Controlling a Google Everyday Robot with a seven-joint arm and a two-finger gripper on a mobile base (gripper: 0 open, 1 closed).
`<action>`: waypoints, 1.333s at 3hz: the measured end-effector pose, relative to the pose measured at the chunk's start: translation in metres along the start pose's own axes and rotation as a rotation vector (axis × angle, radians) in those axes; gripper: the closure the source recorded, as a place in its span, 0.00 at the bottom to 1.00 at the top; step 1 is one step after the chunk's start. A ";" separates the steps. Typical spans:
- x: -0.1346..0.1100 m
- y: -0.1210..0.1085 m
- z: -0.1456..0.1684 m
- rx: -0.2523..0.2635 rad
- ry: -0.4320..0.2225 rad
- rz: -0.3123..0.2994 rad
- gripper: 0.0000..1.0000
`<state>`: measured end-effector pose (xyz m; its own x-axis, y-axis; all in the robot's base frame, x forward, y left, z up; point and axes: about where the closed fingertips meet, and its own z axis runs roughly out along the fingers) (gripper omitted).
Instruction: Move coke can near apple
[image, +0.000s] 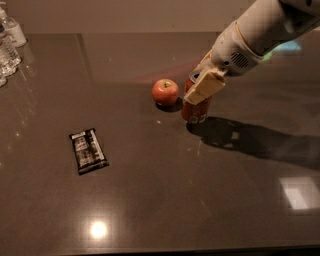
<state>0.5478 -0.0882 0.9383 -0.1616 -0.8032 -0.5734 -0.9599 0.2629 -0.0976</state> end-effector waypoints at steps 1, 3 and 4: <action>-0.003 -0.010 0.012 -0.012 0.003 0.000 1.00; -0.005 -0.026 0.030 -0.023 0.017 0.008 0.61; -0.007 -0.031 0.035 -0.026 0.022 0.006 0.36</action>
Offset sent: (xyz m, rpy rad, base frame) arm 0.0388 0.0100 -0.0227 -0.0111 0.0334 -0.0042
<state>0.5867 -0.0721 0.9163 -0.1720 -0.8131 -0.5561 -0.9644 0.2540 -0.0731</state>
